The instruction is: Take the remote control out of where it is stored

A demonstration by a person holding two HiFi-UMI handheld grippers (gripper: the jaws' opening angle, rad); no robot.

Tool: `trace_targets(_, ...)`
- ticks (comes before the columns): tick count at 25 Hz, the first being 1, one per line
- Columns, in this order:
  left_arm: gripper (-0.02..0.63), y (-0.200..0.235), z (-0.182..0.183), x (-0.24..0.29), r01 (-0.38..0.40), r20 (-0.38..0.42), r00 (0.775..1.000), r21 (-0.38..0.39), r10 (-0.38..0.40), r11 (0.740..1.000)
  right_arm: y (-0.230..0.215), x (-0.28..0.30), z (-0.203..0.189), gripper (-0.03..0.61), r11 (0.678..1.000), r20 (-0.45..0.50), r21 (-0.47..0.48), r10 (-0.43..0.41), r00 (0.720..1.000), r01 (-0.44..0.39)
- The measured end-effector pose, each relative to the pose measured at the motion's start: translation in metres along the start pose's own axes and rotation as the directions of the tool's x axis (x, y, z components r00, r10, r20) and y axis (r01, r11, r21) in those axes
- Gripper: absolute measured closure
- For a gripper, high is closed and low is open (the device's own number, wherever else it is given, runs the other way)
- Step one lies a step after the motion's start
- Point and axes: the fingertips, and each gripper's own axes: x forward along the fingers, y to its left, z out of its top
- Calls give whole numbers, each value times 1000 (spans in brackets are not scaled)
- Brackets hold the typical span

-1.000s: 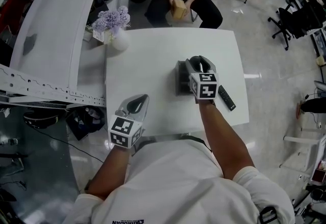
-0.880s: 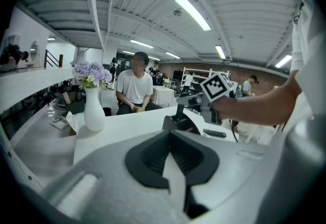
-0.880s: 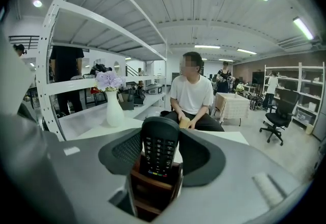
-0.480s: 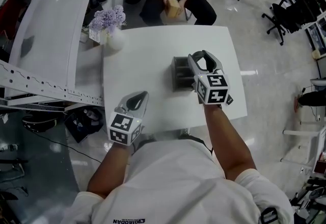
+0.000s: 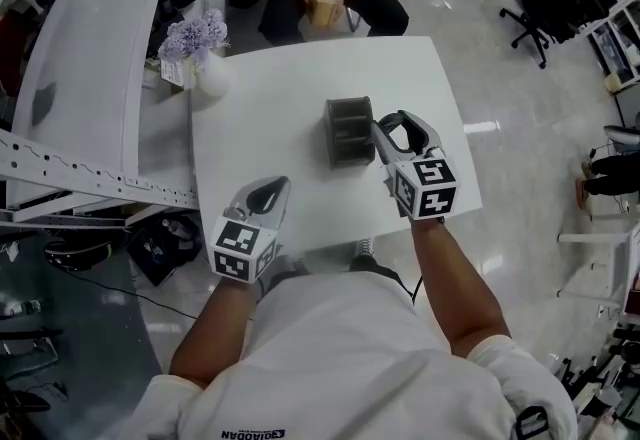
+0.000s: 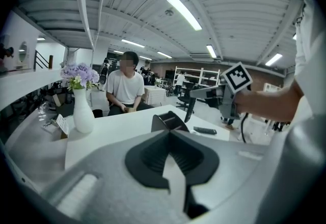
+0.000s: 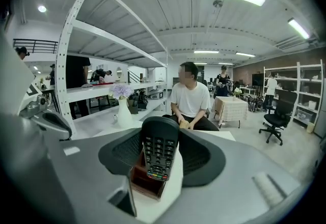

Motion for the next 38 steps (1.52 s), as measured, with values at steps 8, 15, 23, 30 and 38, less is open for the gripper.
trace_targets(8,612,-7,0,5,43,-15,999,31,-43,999,7,-35,-71,353,1000,-144,-11,12,990,-14)
trace_targets(15,612,-18,-1,11,87,-28,996,52,-85,995,29,-57,-129,353,993,-247,113,55,967,-28)
trace_targets(23,612,-28,-10,10,118,-41,992,48,-116,992,42,-54,-171,353,992,-383,125,73,921,-27)
trace_targets(30,612,-24,-12,4,93,-35,995,36,-92,995,28,-23,-188,354,992,-433,129,60,899,-4)
trace_targets(38,612,-18,-16,-4,61,-38,997,21,-60,998,22,13,-219,387,978,-494,207,112,862,-9)
